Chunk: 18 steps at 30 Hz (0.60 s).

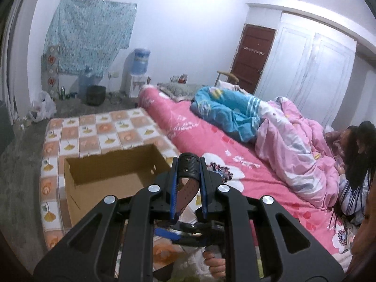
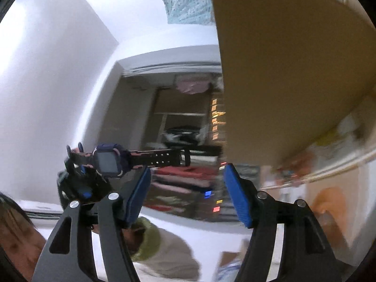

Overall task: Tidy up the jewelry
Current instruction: 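Carry the held smartwatch up and over into the cardboard box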

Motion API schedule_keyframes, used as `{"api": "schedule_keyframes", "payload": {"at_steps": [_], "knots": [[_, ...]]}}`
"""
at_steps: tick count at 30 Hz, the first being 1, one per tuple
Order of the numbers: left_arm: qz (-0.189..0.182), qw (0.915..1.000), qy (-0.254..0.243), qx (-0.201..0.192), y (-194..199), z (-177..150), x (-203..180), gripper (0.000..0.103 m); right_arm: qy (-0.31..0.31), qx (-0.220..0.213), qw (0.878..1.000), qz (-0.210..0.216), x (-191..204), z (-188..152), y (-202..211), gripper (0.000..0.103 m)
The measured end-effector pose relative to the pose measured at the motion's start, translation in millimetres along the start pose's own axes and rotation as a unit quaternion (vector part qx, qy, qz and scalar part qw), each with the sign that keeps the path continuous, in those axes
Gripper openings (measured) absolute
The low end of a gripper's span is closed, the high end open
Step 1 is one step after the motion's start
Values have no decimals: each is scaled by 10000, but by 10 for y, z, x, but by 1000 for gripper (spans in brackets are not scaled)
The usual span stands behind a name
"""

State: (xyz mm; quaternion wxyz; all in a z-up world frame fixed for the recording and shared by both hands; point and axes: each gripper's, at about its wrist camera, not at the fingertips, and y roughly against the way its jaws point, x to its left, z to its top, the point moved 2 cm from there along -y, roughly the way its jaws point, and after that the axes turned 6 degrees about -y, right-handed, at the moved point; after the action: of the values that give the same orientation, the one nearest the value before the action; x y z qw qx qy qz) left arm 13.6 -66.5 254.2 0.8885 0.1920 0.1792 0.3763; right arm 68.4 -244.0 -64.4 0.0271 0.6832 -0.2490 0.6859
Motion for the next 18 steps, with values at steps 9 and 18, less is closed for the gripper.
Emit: {"api": "schedule_keyframes", "payload": {"at_steps": [9,18], "knots": [[-44,9999,-34,-151,97,82,-82,15,-272,230,9949,947,-24,-56,-285,56],[-110,9996,-47,-263,160,90,-130,16,-466,199,9915,1200,100,-122,-299,52]]}}
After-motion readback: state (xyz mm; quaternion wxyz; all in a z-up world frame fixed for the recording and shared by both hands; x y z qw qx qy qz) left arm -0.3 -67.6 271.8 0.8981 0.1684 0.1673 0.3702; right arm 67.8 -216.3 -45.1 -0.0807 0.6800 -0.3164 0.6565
